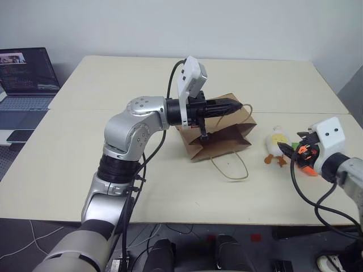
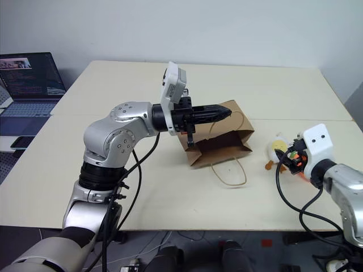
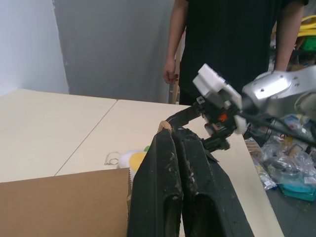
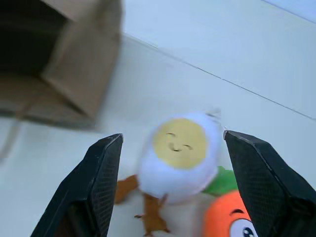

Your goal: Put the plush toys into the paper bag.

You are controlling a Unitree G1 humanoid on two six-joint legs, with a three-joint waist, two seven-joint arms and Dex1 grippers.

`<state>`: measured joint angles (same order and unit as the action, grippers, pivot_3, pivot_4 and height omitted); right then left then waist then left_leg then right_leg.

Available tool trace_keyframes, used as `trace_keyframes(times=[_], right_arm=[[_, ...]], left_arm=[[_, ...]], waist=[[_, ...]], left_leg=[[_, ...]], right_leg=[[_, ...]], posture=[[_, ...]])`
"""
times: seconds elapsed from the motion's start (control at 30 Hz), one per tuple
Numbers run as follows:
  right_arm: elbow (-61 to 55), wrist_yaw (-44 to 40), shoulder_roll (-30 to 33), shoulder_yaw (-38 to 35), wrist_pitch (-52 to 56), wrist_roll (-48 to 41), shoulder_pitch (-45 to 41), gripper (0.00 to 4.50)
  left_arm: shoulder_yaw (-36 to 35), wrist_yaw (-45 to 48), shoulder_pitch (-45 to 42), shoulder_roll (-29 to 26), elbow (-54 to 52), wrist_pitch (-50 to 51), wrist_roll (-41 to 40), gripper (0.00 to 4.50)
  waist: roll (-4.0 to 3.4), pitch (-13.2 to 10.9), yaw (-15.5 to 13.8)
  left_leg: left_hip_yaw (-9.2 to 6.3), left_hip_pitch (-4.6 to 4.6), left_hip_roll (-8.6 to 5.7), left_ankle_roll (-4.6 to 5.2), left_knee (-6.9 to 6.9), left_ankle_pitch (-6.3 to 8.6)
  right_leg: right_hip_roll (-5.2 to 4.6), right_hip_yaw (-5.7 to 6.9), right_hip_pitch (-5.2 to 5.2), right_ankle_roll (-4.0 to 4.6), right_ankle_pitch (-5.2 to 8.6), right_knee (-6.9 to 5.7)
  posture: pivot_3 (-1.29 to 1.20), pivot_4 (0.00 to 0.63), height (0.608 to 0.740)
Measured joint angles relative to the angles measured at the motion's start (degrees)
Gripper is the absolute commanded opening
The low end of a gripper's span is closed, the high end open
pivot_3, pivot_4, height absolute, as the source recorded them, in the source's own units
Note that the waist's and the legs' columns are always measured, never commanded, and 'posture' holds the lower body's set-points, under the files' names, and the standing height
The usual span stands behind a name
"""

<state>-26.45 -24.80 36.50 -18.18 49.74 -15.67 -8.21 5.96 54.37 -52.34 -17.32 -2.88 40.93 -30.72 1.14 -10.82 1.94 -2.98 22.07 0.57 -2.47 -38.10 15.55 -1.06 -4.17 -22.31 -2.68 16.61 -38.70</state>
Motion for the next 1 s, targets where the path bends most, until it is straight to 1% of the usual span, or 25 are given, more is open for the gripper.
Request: trace_keyframes(times=[0.1, 0.2, 0.43, 0.53, 0.63, 0.77, 0.8, 1.0], right_arm=[[5.0, 2.6, -2.85, 1.52, -2.62, 1.48, -0.51, 3.41], [8.49, 4.05, -5.61, 1.43, -3.04, 1.04, -2.24, 3.41], [11.43, 6.07, -8.19, 1.26, 0.89, -0.76, -4.21, 3.41], [11.5, 6.77, -8.51, 1.3, 2.3, -1.28, -4.35, 2.83], [11.52, 7.53, -8.77, 1.4, 2.96, -1.32, -4.67, 1.85], [11.52, 7.86, -8.71, 1.99, 2.57, -0.99, -4.8, 0.37], [11.52, 7.84, -8.44, 2.51, 2.16, -0.74, -4.8, 0.09], [11.59, 6.81, -6.65, 5.25, -1.35, 1.08, -4.31, 0.04]], left_arm=[[0.01, -0.12, -0.01, 0.13, 0.0, -0.02, -0.04, 0.0], [0.0, -0.11, -0.05, 0.11, 0.02, -0.13, -0.03, 0.0], [-0.08, 0.03, -0.31, -0.31, 0.48, -0.49, -0.02, 0.0], [-0.13, 0.13, -0.75, -0.54, 0.8, -1.0, -0.01, 0.0], [-0.2, 0.22, -1.24, -0.8, 1.32, -1.44, 0.0, 0.0], [-0.33, 0.31, -1.39, -1.56, 1.76, -1.58, -0.01, 0.0], [-0.4, 0.33, -1.42, -1.61, 1.91, -1.61, -0.01, 0.0], [-0.75, 0.98, -1.69, -2.16, 2.76, -1.64, -0.01, 0.0]], waist=[[0.0, 0.0, -0.03], [-0.01, 0.0, -0.01], [-0.01, 0.0, -0.08], [-0.01, 0.0, -0.07], [-0.01, 0.0, -0.04], [-0.01, 0.01, -0.02], [-0.01, 0.0, -0.02], [-0.01, 0.0, 0.02]], left_leg=[[-0.01, 0.0, 0.01, 0.0, 0.01, 0.0], [-0.03, 0.0, 0.0, 0.0, 0.02, 0.0], [-0.05, 0.0, 0.0, 0.0, 0.02, 0.0], [-0.05, 0.0, 0.0, 0.0, 0.02, 0.0], [-0.04, 0.0, 0.0, 0.0, 0.02, 0.0], [-0.04, 0.0, 0.0, 0.0, 0.02, 0.0], [-0.04, 0.0, 0.0, 0.0, 0.02, 0.0], [-0.02, 0.0, 0.0, 0.0, 0.02, 0.0]], right_leg=[[0.01, 0.01, -0.01, 0.0, 0.0, -0.01], [0.01, 0.01, -0.01, 0.0, 0.0, -0.02], [0.0, 0.03, -0.01, 0.01, 0.0, -0.02], [0.01, 0.03, -0.01, 0.01, 0.0, -0.02], [0.01, 0.03, 0.0, 0.01, 0.0, -0.02], [0.01, 0.03, 0.0, 0.01, 0.0, -0.02], [0.01, 0.03, 0.0, 0.01, 0.0, -0.02], [0.01, 0.02, -0.01, 0.0, 0.0, -0.02]], posture=[[0.0, 0.15, 0.74], [0.0, 0.15, 0.74], [0.0, 0.15, 0.74], [0.0, 0.15, 0.74], [0.0, 0.15, 0.74], [0.0, 0.15, 0.74], [0.0, 0.15, 0.74], [0.0, 0.15, 0.74]])
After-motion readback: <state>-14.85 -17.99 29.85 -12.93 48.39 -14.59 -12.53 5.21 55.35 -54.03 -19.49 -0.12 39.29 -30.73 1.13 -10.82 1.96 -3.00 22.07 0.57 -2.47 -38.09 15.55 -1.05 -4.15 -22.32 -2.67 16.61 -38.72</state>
